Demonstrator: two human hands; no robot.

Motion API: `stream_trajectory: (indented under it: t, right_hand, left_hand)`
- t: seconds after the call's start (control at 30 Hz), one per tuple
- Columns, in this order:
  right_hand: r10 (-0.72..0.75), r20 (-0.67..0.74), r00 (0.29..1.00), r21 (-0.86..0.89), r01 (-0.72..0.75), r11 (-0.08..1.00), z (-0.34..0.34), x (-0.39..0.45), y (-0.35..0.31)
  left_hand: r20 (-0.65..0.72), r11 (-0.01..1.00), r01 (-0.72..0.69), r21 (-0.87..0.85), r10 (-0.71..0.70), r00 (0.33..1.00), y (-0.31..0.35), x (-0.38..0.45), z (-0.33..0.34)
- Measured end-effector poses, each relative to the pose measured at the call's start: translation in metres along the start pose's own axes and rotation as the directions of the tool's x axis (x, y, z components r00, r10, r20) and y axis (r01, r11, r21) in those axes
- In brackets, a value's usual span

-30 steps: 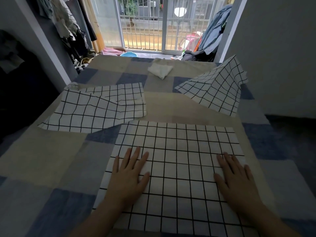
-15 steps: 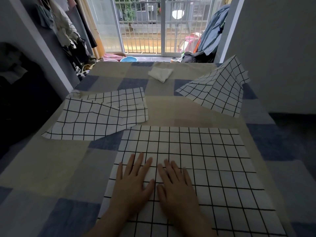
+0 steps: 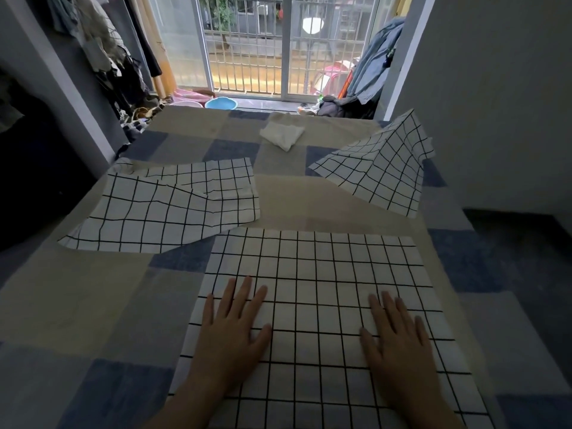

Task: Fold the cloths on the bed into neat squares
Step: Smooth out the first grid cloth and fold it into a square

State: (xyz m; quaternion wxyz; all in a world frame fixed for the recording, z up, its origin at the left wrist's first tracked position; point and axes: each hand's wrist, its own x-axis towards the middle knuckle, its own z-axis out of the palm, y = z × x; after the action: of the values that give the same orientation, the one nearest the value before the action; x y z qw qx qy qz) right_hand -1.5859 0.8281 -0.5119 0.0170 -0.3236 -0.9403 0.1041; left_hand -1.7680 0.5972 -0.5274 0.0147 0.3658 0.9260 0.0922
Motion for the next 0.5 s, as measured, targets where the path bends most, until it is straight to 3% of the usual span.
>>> stream_trajectory:
  t: [0.5]
  right_hand:
    - [0.027, 0.006, 1.000, -0.030, -0.027, 0.999, -0.003, -0.001, -0.001]
  left_hand:
    - [0.085, 1.000, 0.015, 0.006, -0.016, 0.996, 0.004, 0.001, -0.010]
